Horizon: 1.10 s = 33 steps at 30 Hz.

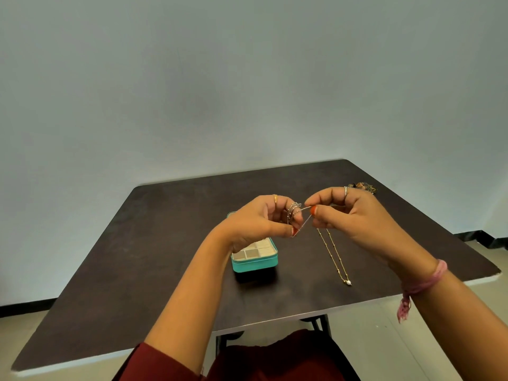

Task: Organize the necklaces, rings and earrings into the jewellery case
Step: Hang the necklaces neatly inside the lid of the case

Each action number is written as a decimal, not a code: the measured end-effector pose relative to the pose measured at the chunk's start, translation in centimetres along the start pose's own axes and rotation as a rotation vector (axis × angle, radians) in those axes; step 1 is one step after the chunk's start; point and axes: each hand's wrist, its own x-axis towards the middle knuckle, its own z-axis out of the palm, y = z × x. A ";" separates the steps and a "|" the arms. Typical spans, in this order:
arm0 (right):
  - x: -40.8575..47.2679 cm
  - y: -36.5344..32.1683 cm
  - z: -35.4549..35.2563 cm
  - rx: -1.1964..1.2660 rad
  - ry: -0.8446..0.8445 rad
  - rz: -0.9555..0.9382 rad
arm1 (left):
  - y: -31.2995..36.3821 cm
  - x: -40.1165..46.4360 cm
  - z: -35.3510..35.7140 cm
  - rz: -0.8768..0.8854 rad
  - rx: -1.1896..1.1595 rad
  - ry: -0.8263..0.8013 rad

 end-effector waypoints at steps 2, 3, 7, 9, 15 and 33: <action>0.1 0.2 -0.2 0.013 0.005 -0.002 | -0.4 0.0 0.0 0.019 -0.056 0.024; 0.1 0.4 -0.3 0.036 0.001 0.004 | -0.6 0.1 0.1 0.028 -0.089 0.029; 0.2 1.0 0.0 0.103 -0.032 0.005 | -1.4 0.4 0.6 0.086 -0.293 0.034; 0.3 1.3 0.2 0.098 -0.034 0.005 | -1.7 0.3 0.7 0.123 -0.411 0.037; 0.4 2.1 0.2 0.232 -0.043 0.068 | -2.2 -0.1 0.5 0.174 -0.724 0.082; 0.2 3.1 2.5 0.403 -0.142 0.197 | -2.3 0.1 0.2 0.195 -1.122 -0.019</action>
